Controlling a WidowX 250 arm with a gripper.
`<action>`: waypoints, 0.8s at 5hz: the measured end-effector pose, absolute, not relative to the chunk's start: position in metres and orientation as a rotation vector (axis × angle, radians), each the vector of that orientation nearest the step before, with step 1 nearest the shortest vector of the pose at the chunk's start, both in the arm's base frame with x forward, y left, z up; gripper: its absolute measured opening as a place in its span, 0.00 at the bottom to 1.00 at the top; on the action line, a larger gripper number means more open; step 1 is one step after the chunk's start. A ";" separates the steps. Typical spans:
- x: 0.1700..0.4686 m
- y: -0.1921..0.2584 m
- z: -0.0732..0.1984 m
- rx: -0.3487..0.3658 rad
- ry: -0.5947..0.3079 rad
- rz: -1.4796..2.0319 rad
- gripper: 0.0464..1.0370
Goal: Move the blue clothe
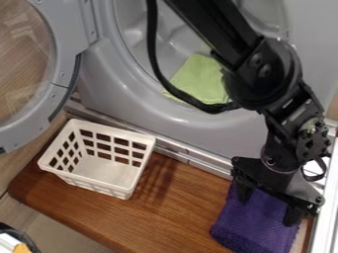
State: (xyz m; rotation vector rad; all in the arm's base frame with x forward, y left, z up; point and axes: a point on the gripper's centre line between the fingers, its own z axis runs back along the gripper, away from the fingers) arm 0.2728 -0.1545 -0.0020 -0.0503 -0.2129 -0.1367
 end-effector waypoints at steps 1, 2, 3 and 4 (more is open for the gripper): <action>0.269 -0.153 -0.011 -0.042 -0.186 -0.134 0.96; 0.268 -0.144 -0.018 -0.053 -0.176 -0.109 0.96; 0.266 -0.140 -0.040 -0.048 -0.146 -0.105 0.96; 0.266 -0.132 -0.062 -0.040 -0.106 -0.082 0.96</action>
